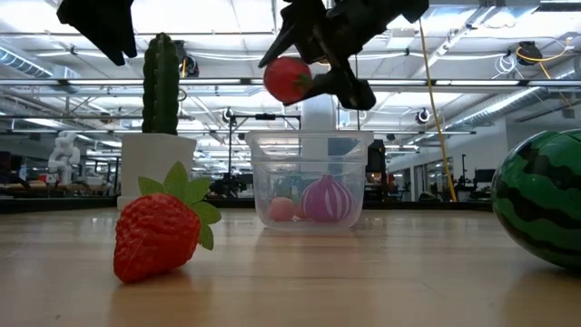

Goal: Pick and placing Produce into tupperware
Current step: Put the red dragonfruit into the transparent bin

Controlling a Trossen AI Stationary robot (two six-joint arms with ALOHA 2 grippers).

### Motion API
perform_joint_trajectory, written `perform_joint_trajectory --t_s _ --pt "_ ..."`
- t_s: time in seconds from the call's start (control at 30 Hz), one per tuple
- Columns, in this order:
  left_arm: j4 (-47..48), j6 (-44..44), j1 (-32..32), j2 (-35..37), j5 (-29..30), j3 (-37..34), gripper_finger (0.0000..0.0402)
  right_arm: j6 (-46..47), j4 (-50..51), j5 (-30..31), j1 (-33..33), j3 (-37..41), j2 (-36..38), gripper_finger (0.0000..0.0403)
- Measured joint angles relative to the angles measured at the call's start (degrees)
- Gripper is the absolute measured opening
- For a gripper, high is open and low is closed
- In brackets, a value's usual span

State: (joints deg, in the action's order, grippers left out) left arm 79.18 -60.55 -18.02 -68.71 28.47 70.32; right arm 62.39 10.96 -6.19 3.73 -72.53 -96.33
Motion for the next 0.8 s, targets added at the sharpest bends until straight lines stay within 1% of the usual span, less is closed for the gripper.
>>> perform_joint_trajectory --t_s 0.17,0.37,0.5,0.57,0.63,0.7,0.8 --pt "-0.02 0.10 0.00 -0.02 0.02 0.00 0.0230 -3.21 -0.54 -0.08 0.02 0.01 0.92 0.0219" --pt "0.02 0.30 0.00 -0.02 0.11 0.00 0.0230 -7.40 -4.44 0.03 -0.04 0.02 1.31 0.0219" --pt "0.02 0.31 0.00 -0.02 0.09 0.00 0.0230 -10.93 -3.52 0.07 -0.29 0.00 1.35 0.0219" --pt "0.02 0.33 0.00 -0.02 0.09 0.00 0.0230 -12.57 0.62 0.07 -0.31 -0.96 1.35 0.0220" --pt "0.02 0.33 0.00 -0.02 0.09 0.00 0.0230 -14.93 7.23 0.11 -0.31 -3.34 1.32 0.0220" --pt "0.02 0.35 0.00 -0.02 0.11 0.00 0.0230 -16.89 14.09 0.40 -0.31 -6.47 1.32 0.0220" --pt "0.02 0.42 0.00 -0.02 0.15 0.00 0.0230 -19.29 20.07 0.45 -0.31 -11.34 1.32 0.0220"
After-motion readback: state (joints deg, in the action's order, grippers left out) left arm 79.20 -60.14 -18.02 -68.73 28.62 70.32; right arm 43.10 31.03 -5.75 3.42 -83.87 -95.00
